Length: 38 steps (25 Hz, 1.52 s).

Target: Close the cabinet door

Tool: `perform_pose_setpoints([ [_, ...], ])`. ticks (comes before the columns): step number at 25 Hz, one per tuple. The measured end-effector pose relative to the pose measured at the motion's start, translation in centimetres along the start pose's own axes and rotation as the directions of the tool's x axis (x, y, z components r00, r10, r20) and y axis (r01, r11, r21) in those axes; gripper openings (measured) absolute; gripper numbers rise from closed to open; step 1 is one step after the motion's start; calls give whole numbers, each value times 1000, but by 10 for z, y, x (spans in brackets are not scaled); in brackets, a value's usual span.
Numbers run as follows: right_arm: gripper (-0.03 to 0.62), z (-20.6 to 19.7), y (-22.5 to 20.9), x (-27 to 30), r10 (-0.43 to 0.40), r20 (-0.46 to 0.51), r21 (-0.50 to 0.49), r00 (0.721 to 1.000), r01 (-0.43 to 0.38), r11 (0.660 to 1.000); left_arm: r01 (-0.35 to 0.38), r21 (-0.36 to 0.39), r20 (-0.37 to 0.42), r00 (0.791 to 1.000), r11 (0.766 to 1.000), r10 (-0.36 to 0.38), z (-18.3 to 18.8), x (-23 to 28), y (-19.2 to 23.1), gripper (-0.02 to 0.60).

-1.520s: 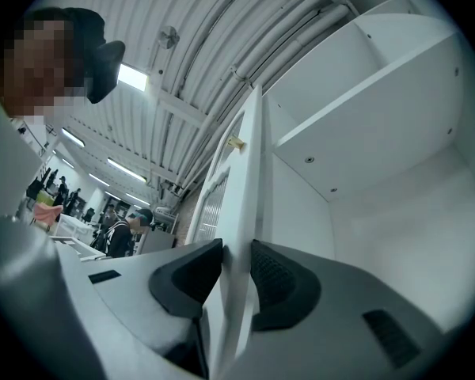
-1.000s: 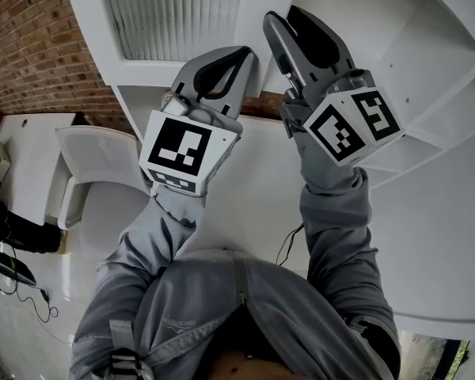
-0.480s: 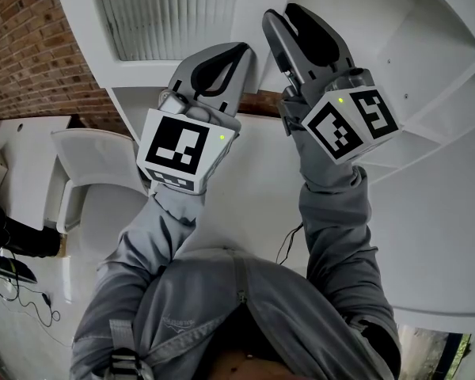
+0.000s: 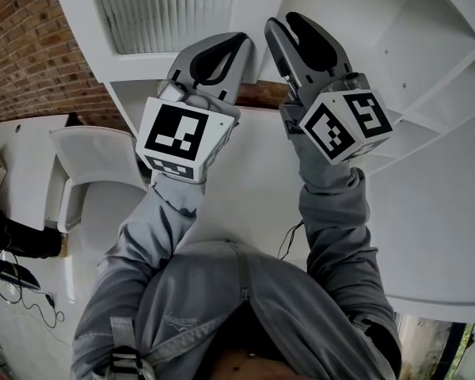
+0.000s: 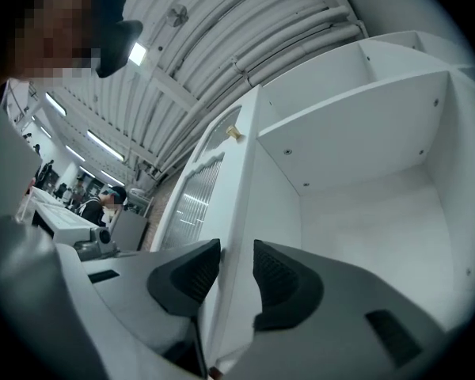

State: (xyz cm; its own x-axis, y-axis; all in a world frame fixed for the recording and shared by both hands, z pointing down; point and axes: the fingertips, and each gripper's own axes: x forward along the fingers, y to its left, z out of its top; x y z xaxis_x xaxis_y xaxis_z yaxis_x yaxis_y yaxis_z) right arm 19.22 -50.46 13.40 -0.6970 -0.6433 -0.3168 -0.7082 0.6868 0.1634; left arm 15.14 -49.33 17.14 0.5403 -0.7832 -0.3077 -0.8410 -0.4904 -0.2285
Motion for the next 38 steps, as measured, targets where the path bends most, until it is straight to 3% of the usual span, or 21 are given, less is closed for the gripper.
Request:
perform_pose_setpoints([
  [4, 110, -21, 4, -19, -37, -68, -22, 997, 35, 999, -9, 22, -2, 1000, 1000, 9, -1, -2, -2, 5],
  [11, 31, -38, 14, -47, -105, -122, 9, 987, 107, 994, 8, -11, -39, 999, 1000, -9, 0, -11, -5, 6],
  [21, 26, -58, 44, -82, -225, -146, 0, 963, 228, 974, 6, -53, -121, 993, 999, -12, -28, -57, -20, 5],
  [25, 26, -70, 55, -102, -266, -146, 24, 953, 272, 962, -9, -45, -176, 984, 999, 1, -52, -82, -26, 6],
  [30, 26, -88, 72, -122, -320, -164, -20, 933, 321, 947, -35, -38, -226, 974, 999, 26, -77, -113, -31, 6],
  [38, 26, -137, 101, -155, -344, -232, -48, 910, 342, 938, -52, -20, -298, 954, 998, 43, -111, -156, -54, 6],
])
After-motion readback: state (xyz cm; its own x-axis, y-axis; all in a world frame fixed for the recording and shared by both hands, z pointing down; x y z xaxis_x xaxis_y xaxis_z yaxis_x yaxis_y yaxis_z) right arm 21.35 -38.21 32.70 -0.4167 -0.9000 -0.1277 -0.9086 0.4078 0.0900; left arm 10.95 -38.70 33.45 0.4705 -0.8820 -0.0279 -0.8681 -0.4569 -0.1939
